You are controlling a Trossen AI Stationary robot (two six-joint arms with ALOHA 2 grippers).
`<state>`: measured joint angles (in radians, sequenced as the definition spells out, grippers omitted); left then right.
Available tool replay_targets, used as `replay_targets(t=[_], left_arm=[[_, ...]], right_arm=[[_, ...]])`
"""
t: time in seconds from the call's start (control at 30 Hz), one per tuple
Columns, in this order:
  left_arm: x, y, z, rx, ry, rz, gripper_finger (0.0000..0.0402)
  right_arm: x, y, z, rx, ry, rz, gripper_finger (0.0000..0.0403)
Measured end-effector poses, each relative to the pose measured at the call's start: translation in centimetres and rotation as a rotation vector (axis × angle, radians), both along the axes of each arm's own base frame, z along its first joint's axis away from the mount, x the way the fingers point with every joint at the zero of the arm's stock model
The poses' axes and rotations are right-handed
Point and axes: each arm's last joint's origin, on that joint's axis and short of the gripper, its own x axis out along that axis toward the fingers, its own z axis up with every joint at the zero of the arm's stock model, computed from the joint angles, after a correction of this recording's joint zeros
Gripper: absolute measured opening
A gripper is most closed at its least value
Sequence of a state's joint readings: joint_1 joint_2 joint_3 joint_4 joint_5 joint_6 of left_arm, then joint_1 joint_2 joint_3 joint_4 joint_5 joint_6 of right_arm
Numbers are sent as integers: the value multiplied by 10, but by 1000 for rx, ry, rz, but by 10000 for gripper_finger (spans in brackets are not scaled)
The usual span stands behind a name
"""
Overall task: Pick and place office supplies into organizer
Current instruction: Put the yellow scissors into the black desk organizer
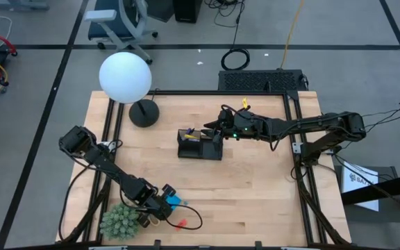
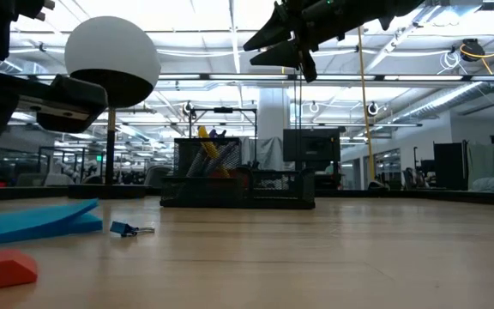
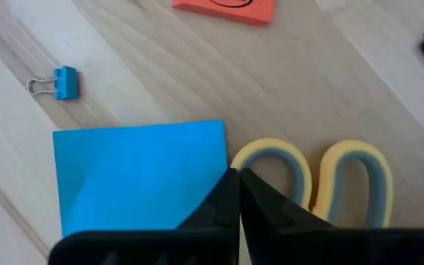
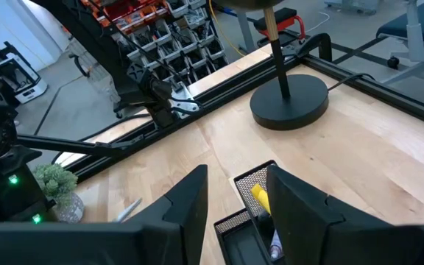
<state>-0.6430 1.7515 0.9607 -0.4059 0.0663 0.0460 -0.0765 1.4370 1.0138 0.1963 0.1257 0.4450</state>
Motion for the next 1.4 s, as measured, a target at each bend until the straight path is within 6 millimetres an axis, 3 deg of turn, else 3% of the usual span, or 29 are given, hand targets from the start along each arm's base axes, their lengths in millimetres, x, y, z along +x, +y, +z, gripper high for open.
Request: replay_targets(t=[0.37,0.9,1.4], left_arm=[[-4,1,3,-24,37,41,12],[0,6,4,-59,65,62,113],[0,7,5,-50,61,156,250]], right_arm=[[0,0,0,0,0,0,128],[0,2,0,14,-2,3,128],[0,6,-1,14,5,15,128]])
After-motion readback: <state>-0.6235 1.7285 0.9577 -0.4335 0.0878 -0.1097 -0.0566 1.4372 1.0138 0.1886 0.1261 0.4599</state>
